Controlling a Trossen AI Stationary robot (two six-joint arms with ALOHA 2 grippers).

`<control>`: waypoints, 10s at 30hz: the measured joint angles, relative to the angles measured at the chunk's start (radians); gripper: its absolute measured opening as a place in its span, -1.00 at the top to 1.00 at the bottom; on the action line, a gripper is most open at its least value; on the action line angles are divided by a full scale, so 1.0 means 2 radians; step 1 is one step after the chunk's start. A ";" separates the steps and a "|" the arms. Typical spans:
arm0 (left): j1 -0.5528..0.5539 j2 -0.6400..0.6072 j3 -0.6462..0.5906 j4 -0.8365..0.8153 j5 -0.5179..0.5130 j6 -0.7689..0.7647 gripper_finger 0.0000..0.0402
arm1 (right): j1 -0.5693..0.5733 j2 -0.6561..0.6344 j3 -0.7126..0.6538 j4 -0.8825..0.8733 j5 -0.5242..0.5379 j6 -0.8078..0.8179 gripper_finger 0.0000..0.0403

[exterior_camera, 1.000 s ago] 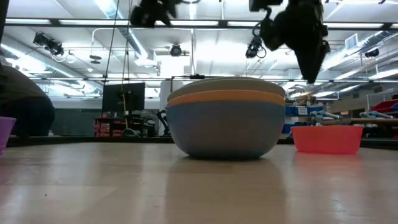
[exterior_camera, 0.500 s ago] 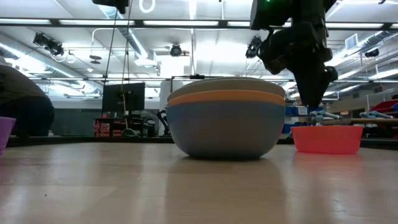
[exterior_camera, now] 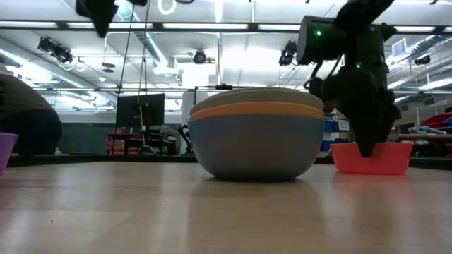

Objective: Nest bowls inside each other
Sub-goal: Stack the light orange bowl on top of the white bowl, then stack the purple bowl on top of the orange bowl, then stack the light blue bowl on top of the purple bowl, then return to Home Position

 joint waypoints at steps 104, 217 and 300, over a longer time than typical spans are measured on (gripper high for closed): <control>-0.057 -0.065 -0.167 0.261 -0.027 -0.139 0.99 | 0.054 0.048 0.342 -0.181 0.105 -0.109 0.15; 0.062 0.099 0.090 0.114 -0.047 0.062 0.39 | -0.150 0.181 0.435 -0.161 -0.001 -0.278 1.00; 0.021 -0.177 0.196 0.490 0.030 0.262 0.39 | 0.002 -0.243 0.456 0.134 0.074 -0.305 0.37</control>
